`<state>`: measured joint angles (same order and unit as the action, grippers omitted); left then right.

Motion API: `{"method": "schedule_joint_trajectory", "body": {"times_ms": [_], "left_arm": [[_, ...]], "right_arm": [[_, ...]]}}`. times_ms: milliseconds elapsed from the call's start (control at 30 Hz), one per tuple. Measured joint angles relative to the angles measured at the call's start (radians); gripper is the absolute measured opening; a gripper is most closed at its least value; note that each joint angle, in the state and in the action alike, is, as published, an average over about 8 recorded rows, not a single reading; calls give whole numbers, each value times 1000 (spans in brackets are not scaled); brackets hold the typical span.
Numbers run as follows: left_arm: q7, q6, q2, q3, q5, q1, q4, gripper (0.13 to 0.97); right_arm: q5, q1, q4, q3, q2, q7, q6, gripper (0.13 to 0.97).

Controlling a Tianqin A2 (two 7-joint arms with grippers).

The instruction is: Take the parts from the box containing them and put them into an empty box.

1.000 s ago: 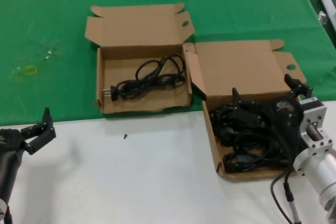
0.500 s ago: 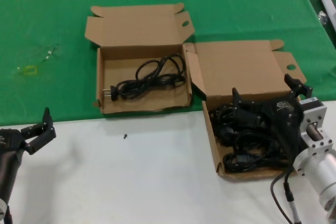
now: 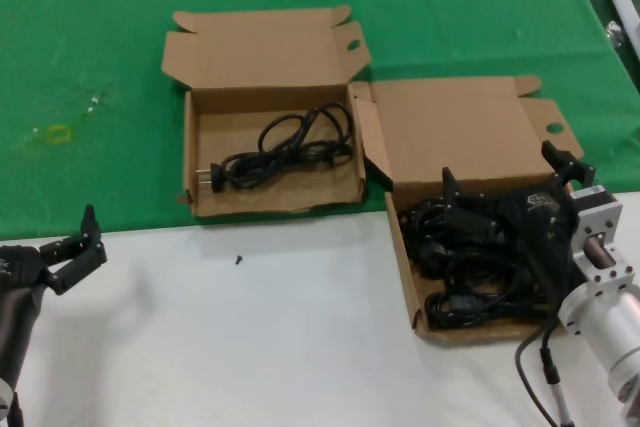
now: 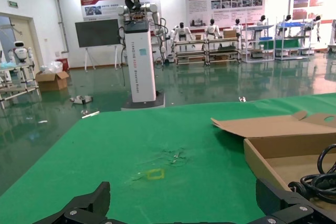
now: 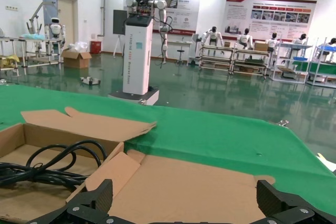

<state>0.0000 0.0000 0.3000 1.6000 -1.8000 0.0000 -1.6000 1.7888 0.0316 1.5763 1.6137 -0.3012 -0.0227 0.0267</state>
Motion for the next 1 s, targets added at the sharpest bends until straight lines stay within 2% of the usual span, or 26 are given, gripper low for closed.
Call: {"method": "schedule_joint_trajectory", "body": {"times_ms": [1000], "left_arm": [[0,0,0,0,0,0,0,966]], "right_arm": [[0,0,0,0,0,0,0,966]]}}
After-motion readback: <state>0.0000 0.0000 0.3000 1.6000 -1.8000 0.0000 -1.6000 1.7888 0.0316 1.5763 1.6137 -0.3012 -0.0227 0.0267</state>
